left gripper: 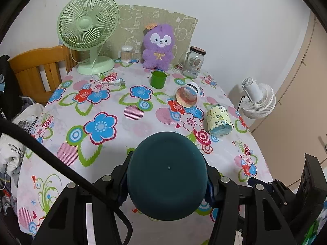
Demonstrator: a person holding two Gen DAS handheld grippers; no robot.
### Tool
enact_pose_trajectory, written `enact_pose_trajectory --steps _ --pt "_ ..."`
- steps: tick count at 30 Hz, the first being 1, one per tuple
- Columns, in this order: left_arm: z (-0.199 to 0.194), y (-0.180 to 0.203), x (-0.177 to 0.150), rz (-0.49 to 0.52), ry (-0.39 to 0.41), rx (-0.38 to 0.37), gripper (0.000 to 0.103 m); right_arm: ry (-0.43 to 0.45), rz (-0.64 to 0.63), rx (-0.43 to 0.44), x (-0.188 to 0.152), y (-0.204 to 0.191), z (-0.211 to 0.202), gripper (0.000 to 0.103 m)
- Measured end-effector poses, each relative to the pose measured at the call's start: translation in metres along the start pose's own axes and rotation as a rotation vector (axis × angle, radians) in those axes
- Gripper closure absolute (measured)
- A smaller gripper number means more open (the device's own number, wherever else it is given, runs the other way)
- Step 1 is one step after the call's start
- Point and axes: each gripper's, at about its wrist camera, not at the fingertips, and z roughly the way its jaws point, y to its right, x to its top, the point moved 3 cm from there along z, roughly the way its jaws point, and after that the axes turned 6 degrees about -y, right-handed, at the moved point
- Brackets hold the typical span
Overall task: Flip cup upside down
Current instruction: 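Rotate the teal cup rim-down with the left gripper and lower it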
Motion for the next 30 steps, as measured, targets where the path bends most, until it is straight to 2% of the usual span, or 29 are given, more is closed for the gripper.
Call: enact_pose_trajectory --steps 8,16,30 --pt "0.002 -0.002 0.001 0.008 0.003 0.013 0.044 0.001 -0.017 0.009 0.003 -0.008 0.002 0.004" --pt "0.022 -0.006 -0.001 -0.004 -0.044 0.026 0.044 -0.019 -0.035 0.006 0.001 -0.013 0.009 0.004" --pt "0.04 -0.003 0.0 0.02 -0.076 0.079 0.044 -0.021 -0.038 0.024 0.003 -0.016 0.014 0.004"
